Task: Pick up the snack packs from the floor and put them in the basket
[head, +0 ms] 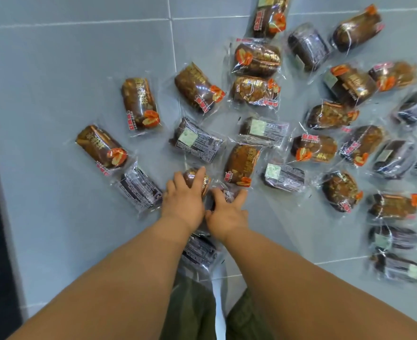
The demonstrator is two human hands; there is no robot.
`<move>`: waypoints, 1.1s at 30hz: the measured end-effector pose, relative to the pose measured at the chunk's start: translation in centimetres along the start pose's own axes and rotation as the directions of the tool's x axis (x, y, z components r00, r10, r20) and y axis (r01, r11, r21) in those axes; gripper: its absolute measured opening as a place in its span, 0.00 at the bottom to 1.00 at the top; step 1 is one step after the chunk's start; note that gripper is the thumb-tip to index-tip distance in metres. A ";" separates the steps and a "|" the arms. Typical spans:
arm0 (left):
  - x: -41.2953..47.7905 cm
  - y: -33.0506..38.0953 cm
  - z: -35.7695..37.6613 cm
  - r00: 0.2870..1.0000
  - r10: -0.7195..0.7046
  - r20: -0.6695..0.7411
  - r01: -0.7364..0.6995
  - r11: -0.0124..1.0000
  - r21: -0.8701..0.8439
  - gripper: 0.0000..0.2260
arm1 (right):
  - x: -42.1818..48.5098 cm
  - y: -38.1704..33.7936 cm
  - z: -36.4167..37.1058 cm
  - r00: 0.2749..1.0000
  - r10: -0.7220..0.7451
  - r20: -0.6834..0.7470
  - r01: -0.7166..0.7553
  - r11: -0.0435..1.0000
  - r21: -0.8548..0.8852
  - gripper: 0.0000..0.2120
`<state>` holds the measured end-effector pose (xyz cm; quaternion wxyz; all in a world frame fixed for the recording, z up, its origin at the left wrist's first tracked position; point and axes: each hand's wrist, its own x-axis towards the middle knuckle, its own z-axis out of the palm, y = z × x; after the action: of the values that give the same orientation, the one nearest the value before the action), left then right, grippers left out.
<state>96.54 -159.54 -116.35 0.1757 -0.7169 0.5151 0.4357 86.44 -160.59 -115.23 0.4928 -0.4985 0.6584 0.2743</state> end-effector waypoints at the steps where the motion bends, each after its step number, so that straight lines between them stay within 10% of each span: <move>1: -0.1 0.0 -0.1 1.000 -0.006 -0.007 0.005 1.000 -0.017 0.36 | -0.2 0.0 -0.1 1.000 0.002 -0.007 -0.002 1.000 0.012 0.20; 15: -15.7 4.3 -15.3 0.977 -0.107 -0.186 0.018 0.906 -0.423 0.37 | -19.1 -3.8 -12.0 0.972 -0.118 -0.204 0.105 0.992 -0.072 0.22; 33: -46.5 15.9 -42.8 0.859 -0.115 -0.499 -0.102 0.917 -0.387 0.29 | -54.0 -8.8 -34.2 0.857 -0.287 -0.429 0.333 0.942 0.036 0.31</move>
<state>97.15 -168.74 -51.84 -0.1160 -0.8290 0.4404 0.3246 82.73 -171.99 -51.82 0.4047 -0.6174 0.6732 0.0421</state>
